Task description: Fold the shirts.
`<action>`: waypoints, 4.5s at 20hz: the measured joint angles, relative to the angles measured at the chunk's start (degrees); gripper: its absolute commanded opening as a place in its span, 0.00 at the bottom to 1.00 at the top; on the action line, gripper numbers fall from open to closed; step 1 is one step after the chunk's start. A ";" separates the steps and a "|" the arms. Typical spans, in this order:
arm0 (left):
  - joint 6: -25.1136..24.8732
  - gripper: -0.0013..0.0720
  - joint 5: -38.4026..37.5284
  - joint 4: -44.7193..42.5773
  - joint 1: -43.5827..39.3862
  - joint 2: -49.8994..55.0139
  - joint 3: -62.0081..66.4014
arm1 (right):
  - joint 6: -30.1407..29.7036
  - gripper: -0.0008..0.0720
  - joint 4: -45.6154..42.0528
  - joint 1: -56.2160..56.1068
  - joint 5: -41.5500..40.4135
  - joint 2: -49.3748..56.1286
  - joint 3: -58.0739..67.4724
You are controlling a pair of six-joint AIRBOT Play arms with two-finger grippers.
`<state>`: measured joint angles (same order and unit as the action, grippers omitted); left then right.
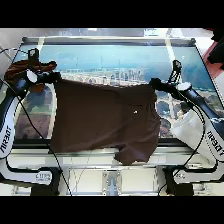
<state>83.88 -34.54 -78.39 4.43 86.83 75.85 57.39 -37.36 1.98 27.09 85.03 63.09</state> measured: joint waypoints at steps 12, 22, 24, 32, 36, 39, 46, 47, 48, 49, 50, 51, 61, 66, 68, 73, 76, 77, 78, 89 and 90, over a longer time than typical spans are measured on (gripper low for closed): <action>-2.73 0.04 -19.15 -5.66 -0.09 -11.19 -6.08 | 8.50 0.05 -25.05 0.13 26.58 -10.60 2.12; -2.60 0.04 -18.99 -7.48 -0.09 -14.99 -20.57 | 10.67 0.05 -30.08 0.11 27.12 -12.33 -14.64; -2.43 0.04 -19.02 -7.50 -0.11 -15.06 -21.73 | 10.78 0.05 -29.55 0.11 24.17 -12.33 -17.25; -1.70 0.98 -22.32 -7.54 -0.09 -15.17 -22.82 | 13.57 0.49 -27.32 0.13 18.78 -12.55 -20.26; -1.42 0.98 -23.82 -7.21 -0.09 -19.06 -22.56 | 15.54 0.49 -27.10 0.17 21.40 -16.83 -18.10; -1.31 0.98 -24.63 -6.93 -0.11 -26.75 -22.45 | 18.51 0.54 -30.10 0.17 25.42 -24.61 -16.92; -1.14 0.98 -30.45 -7.30 -0.09 -41.05 -22.51 | 32.54 0.66 -36.30 0.17 40.28 -45.81 -31.61; -1.14 0.98 -31.32 -7.30 -0.09 -41.83 -22.51 | 34.58 0.66 -35.45 0.17 41.55 -47.98 -34.40; -1.14 0.98 -32.02 -7.30 -0.09 -42.38 -22.51 | 36.41 0.66 -33.97 0.17 42.64 -49.94 -37.09; -1.14 0.98 -32.59 -7.30 -0.09 -42.80 -22.51 | 37.79 0.66 -32.52 0.17 43.60 -51.23 -39.36; -1.14 0.98 -33.03 -7.30 -0.09 -43.06 -22.51 | 38.95 0.66 -30.80 0.17 44.11 -52.30 -41.46; -1.11 0.98 -33.27 -7.28 -0.09 -43.34 -22.51 | 39.91 0.66 -29.38 0.17 44.37 -52.96 -43.10; -1.11 0.98 -34.32 -5.55 -0.11 -43.85 -22.51 | 43.34 0.66 -27.26 0.15 45.00 -52.30 -47.93; -1.11 0.98 -34.38 -5.27 -0.11 -43.85 -22.51 | 42.66 0.66 -25.57 0.07 43.15 -46.82 -48.11; -1.11 0.98 -34.38 -5.20 -0.09 -43.85 -22.51 | 42.03 0.66 -23.98 0.07 40.79 -44.48 -48.11; -1.11 0.98 -34.71 -5.16 -0.09 -43.85 -22.51 | 41.31 0.66 -23.17 0.07 39.17 -41.13 -48.11; -1.11 0.98 -35.17 -5.16 -0.11 -43.85 -22.51 | 40.83 0.66 -23.26 0.07 39.69 -40.65 -47.43; -1.11 0.98 -35.32 -5.16 -0.09 -43.85 -22.51 | 40.61 0.66 -23.19 0.07 40.22 -40.61 -46.73; -1.11 0.98 -35.39 -5.16 -0.09 -43.85 -22.51 | 40.33 0.66 -23.26 0.07 40.74 -40.70 -45.66; -1.11 0.98 -35.65 -5.18 -0.09 -43.85 -22.51 | 43.36 0.66 -26.47 0.07 42.66 -41.48 -45.94; -1.11 0.98 -35.67 -5.18 -0.11 -43.85 -22.51 | 43.41 0.66 -25.59 0.07 41.70 -41.48 -47.08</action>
<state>82.76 -70.22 -83.57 4.32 42.98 53.34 100.79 -62.96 2.04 68.79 43.55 16.01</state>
